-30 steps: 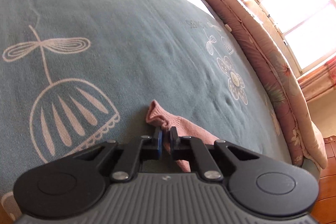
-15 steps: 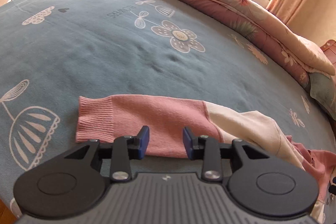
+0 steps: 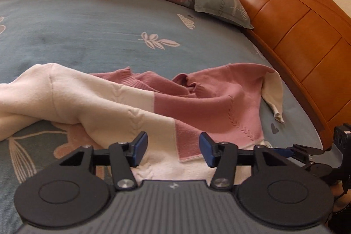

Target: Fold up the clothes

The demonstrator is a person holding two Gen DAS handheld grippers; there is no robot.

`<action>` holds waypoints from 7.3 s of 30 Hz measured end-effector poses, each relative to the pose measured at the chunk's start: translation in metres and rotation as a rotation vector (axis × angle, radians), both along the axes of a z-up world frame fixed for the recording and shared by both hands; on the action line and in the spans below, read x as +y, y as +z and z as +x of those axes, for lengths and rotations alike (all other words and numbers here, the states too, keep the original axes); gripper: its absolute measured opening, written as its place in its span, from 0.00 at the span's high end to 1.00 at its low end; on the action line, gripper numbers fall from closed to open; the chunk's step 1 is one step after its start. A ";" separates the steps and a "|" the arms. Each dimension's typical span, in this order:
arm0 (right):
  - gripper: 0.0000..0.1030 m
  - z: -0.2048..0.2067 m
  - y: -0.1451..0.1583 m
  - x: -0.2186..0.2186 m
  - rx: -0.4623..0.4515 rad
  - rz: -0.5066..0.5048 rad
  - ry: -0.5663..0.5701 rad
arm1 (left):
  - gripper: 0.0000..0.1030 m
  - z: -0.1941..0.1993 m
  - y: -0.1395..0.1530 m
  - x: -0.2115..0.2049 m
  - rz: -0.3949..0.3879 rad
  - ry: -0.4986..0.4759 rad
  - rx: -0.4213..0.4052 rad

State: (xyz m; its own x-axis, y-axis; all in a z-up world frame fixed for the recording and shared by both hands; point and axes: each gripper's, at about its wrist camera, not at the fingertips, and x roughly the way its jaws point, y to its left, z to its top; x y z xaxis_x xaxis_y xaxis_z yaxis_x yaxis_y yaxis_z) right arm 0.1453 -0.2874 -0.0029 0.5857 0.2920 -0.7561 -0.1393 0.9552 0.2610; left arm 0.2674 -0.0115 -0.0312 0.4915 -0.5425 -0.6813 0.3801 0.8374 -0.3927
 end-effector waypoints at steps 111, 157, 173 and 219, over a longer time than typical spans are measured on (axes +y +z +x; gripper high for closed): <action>0.93 0.099 0.005 -0.404 -0.016 0.336 -0.673 | 0.24 0.003 -0.048 -0.059 -0.042 0.054 0.148; 0.92 0.122 -0.069 -0.421 -0.143 0.646 -0.834 | 0.12 0.001 -0.051 -0.079 0.042 0.020 0.109; 0.71 0.062 -0.027 -0.396 -0.125 0.585 -0.800 | 0.12 -0.016 -0.030 -0.055 0.040 0.044 0.073; 0.36 0.325 0.009 -0.041 0.083 0.068 0.660 | 0.12 0.085 -0.045 -0.003 -0.024 -0.035 0.084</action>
State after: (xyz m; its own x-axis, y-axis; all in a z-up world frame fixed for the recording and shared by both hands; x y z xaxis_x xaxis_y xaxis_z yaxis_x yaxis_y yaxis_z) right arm 0.4702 -0.3286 0.0062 0.2085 0.6175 -0.7585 -0.6659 0.6576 0.3523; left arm 0.3527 -0.0149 -0.0759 0.4142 -0.5751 -0.7055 0.3738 0.8142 -0.4443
